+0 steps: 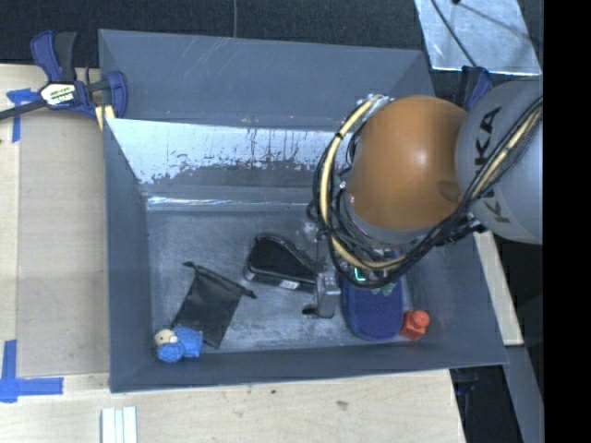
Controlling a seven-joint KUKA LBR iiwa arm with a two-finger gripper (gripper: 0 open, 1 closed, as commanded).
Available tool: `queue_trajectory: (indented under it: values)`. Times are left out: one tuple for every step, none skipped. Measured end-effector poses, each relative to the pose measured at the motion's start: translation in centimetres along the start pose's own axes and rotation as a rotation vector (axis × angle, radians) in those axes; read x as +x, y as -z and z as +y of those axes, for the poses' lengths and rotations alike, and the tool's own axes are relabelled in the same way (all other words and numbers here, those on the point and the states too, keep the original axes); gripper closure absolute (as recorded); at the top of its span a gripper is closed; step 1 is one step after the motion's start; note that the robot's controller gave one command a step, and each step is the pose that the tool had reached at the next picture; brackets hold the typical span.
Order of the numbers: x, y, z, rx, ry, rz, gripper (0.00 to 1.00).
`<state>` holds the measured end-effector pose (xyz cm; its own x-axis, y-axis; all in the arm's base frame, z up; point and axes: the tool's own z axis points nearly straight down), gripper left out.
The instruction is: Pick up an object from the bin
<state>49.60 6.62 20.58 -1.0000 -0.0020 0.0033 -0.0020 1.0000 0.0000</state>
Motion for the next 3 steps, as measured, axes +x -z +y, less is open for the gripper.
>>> queue_trajectory:
  values:
    - [-3.7,-11.6,-1.9,-0.003,-0.038,-0.029,0.0]
    - [-3.6,-11.4,-1.8,-0.004,-0.04,-0.016,1.0]
    - [-3.3,1.4,2.3,-0.002,-0.014,-0.014,1.0]
